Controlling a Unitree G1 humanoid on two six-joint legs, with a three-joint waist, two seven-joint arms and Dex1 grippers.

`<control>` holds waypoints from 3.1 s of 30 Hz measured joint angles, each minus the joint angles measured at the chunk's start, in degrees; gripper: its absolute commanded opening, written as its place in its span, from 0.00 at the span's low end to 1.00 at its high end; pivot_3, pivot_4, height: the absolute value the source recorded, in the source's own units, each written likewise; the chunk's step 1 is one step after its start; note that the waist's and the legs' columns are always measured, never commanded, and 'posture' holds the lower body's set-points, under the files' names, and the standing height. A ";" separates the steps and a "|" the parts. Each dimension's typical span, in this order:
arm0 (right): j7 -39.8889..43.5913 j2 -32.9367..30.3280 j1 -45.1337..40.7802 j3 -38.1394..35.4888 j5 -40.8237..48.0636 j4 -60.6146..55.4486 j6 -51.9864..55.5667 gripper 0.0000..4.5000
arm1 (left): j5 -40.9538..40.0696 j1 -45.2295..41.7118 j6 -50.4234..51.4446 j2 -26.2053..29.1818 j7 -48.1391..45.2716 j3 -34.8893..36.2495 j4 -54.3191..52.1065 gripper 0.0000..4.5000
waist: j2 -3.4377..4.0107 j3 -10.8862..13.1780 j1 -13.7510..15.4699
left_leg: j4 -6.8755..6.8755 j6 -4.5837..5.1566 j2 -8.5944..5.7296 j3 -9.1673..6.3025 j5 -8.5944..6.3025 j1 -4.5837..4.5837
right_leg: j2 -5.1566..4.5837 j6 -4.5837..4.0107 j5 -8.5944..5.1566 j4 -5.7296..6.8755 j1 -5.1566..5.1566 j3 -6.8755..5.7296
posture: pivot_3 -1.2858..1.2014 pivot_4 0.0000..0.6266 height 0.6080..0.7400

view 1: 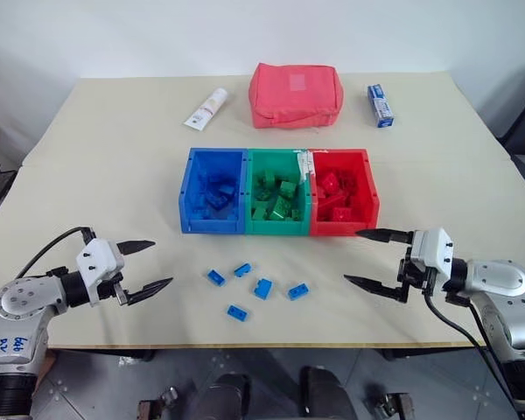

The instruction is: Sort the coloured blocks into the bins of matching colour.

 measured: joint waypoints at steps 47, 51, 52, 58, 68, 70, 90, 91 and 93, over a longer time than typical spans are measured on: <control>3.04 10.97 -21.13 22.21 -11.03 3.19 18.53 0.10 | -3.25 5.49 3.55 -5.27 1.63 -3.35 -15.13 1.00 | -0.03 0.02 -0.54 | 0.06 -0.50 1.06 0.57 -0.32 0.19 | 0.69 -0.52 0.19 -0.03 -0.17 0.18 | 0.52 0.24 1.00; -1.66 18.96 -31.08 21.00 -6.95 1.08 27.75 0.10 | -6.63 8.60 6.06 -5.72 4.31 1.83 -15.83 1.00 | -0.03 0.02 -1.17 | 0.02 -0.66 1.20 0.56 -0.32 0.19 | 0.75 -0.69 0.13 0.13 -0.29 0.16 | 0.52 0.24 1.00; -3.31 21.20 -34.02 20.88 -6.80 1.21 29.20 0.10 | -7.38 9.57 6.51 -5.74 4.58 2.79 -15.85 1.00 | -0.03 0.02 -1.23 | 0.01 -0.66 1.20 0.54 -0.33 0.19 | 0.76 -0.71 0.12 0.14 -0.29 0.15 | 0.52 0.24 1.00; -14.46 32.30 -47.07 22.78 -13.14 14.59 29.98 0.10 | -7.78 13.01 7.31 -5.73 4.98 5.25 -15.48 1.00 | -0.03 0.02 -1.19 | 0.02 -0.64 1.08 0.48 -0.32 0.19 | 0.87 -0.75 0.13 0.16 -0.28 0.10 | 0.52 0.24 1.00; -23.42 38.80 -51.84 22.64 -20.45 30.32 20.84 0.71 | -6.97 9.95 5.58 -6.00 4.56 4.07 -13.22 1.00 | -0.02 0.02 -2.04 | -0.02 -0.64 1.12 0.54 -0.33 0.17 | 1.01 -0.76 0.13 0.22 -0.36 0.15 | 0.52 0.24 1.00; -22.57 37.12 -51.31 22.35 -20.45 29.14 20.14 0.85 | -6.97 9.86 5.55 -6.38 4.51 3.73 -13.10 1.00 | -0.02 0.02 -1.98 | -0.02 -0.65 1.13 0.53 -0.33 0.17 | 1.02 -0.77 0.13 0.20 -0.36 0.13 | 0.52 0.24 1.00; 9.09 3.07 -9.04 5.76 -4.63 3.66 3.82 0.99 | -2.27 1.54 1.75 -2.46 -2.91 -2.98 -5.94 1.00 | -0.02 0.03 -0.83 | 0.02 -0.61 1.19 0.65 -0.40 0.21 | 0.84 -0.76 0.13 0.04 -0.24 0.13 | 0.52 0.24 1.00; 8.89 2.76 -6.84 4.55 -4.63 4.46 3.16 0.99 | -1.88 1.19 1.15 -2.28 -3.28 -3.19 -5.37 1.00 | -0.02 0.03 -0.73 | 0.04 -0.58 1.16 0.70 -0.40 0.21 | 0.85 -0.73 0.15 0.04 -0.23 0.15 | 0.52 0.24 1.00; 8.36 2.51 -4.92 3.34 -4.61 5.07 2.09 0.99 | -1.70 0.54 1.02 -1.98 -4.38 -3.93 -4.99 1.00 | -0.01 0.03 -0.80 | 0.08 -0.52 1.15 0.87 -0.39 0.23 | 0.81 -0.65 0.19 0.05 -0.24 0.19 | 0.52 0.24 1.00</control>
